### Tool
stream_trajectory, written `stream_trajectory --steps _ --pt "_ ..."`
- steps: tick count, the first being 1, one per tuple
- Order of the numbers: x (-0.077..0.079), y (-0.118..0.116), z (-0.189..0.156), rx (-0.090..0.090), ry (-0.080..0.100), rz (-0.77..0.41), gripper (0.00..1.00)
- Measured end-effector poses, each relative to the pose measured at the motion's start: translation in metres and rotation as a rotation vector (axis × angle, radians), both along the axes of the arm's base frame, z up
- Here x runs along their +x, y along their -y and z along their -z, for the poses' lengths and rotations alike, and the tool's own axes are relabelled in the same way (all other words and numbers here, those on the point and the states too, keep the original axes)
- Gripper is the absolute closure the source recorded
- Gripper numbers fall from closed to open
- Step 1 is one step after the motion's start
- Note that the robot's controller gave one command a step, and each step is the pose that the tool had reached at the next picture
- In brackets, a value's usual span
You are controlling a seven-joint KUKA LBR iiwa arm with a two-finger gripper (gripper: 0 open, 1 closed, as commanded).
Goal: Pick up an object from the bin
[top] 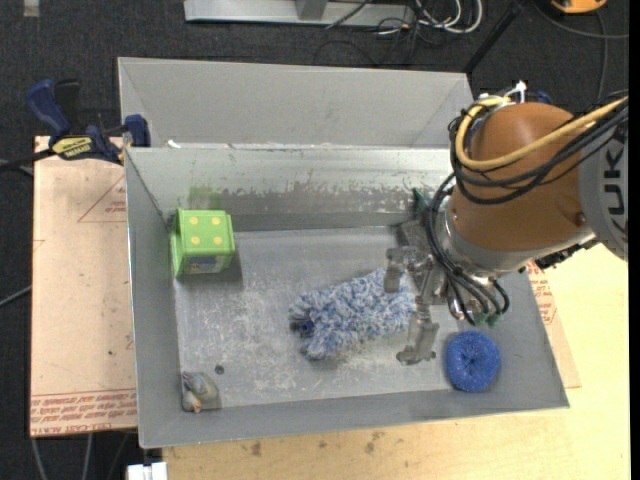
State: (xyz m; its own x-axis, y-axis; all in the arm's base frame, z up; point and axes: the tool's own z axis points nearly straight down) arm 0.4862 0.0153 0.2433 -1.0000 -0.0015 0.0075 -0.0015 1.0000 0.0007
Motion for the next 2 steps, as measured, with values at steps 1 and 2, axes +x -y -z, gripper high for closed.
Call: stream_trajectory --steps 1,2 --pt "0.0007 0.0001 -0.0037 0.000 0.007 0.000 0.00" --pt "0.0019 -0.0002 -0.0030 0.000 0.008 0.000 0.00"
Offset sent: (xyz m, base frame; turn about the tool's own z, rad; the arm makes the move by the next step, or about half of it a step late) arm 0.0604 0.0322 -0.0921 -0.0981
